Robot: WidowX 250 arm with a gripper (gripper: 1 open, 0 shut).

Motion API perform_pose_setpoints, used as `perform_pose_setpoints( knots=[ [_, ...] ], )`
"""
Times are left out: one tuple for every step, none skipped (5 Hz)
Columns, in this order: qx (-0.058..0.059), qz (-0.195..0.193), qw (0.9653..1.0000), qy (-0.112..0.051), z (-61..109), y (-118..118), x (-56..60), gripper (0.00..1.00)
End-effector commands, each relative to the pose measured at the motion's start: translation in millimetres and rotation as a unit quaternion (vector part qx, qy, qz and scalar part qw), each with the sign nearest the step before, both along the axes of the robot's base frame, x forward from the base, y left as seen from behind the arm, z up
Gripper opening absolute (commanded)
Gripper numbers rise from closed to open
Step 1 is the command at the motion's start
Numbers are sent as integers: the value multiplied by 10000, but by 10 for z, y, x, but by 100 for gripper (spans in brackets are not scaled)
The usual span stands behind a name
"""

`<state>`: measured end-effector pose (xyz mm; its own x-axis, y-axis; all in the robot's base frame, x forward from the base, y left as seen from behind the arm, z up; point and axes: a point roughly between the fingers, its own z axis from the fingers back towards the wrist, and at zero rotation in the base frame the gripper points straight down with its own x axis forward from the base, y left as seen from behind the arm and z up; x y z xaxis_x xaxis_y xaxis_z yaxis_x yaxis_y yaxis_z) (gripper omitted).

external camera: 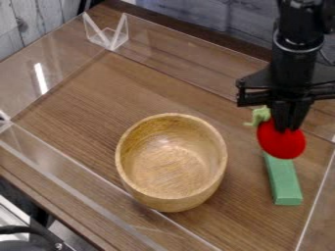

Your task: Move the red fruit to the right

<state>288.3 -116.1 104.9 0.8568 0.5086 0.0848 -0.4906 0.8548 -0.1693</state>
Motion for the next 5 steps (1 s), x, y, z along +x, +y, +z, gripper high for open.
perform_pose_setpoints(
  knots=[
    [-70, -83, 9995, -290, 66, -159, -81, 0],
    [-50, -80, 9996, -258, -101, -269, -163, 0],
    [-5, 35, 9998, -199, -188, -193, -161, 0],
    [45, 150, 9998, -132, -230, -111, -152, 100],
    [110, 201, 9997, -80, -306, -105, -151, 0]
  ],
)
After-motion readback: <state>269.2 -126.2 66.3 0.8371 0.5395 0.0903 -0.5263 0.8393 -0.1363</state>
